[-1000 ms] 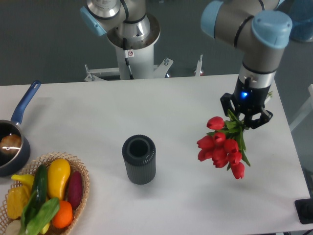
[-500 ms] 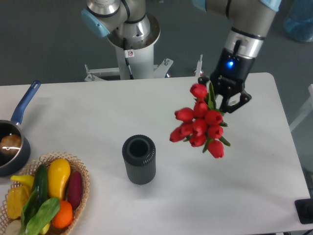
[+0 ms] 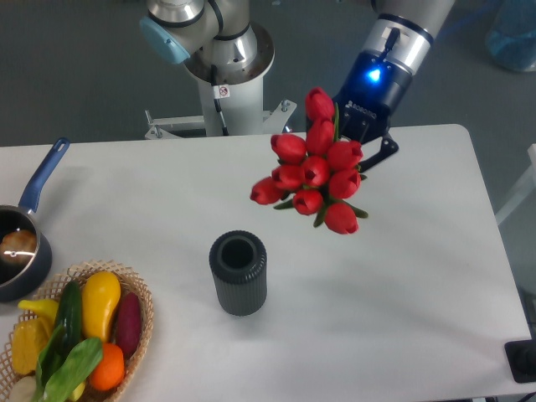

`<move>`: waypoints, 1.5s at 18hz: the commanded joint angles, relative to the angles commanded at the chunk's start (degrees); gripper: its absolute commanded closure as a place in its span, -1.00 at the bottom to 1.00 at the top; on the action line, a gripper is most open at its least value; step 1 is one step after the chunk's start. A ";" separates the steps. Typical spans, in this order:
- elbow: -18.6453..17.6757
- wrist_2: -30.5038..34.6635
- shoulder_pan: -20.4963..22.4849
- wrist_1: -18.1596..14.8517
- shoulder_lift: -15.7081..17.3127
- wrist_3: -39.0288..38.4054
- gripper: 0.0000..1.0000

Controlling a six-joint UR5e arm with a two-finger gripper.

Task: Insert the flowers into the vase
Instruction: 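Lift the red tulip bunch with the gripper and carry it toward the vase, then position the tulip stems above the black vase opening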

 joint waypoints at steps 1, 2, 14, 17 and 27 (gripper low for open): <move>-0.18 -0.87 0.00 0.00 0.18 -0.36 1.00; -0.53 -1.93 0.00 0.00 0.70 -0.53 1.00; -4.22 -17.83 -1.05 5.89 -1.48 2.36 1.00; -4.66 -20.31 -2.54 5.98 -4.47 7.88 1.00; -5.54 -21.27 -5.62 5.98 -6.24 9.40 1.00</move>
